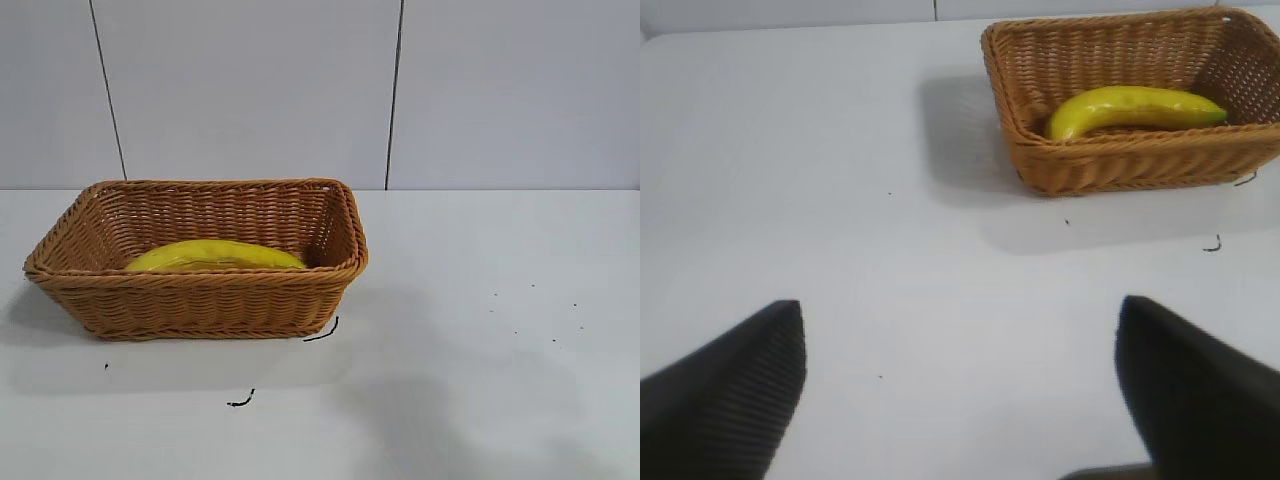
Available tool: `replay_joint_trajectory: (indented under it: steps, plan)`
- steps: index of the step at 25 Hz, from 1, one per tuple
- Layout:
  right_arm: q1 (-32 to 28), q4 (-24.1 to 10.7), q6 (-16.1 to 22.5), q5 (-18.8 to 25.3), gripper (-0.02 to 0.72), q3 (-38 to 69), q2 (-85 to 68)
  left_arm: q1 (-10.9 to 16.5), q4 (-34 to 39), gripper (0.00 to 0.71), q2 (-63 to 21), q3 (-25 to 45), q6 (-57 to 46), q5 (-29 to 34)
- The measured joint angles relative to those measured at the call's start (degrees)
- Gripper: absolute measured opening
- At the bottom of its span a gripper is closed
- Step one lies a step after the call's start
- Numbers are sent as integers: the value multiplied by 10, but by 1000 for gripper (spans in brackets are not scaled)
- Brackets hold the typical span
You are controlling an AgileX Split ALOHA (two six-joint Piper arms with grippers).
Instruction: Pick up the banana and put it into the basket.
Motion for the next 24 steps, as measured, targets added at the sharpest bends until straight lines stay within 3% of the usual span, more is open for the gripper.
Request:
replay_joint_trajectory:
  steps: [7, 24]
  plan:
    - [0, -19, 34, 1, 671, 9, -91, 0, 0, 635, 0, 0, 0, 0]
    - [0, -23, 37, 0, 671, 10, -150, 0, 0, 635, 0, 0, 0, 0]
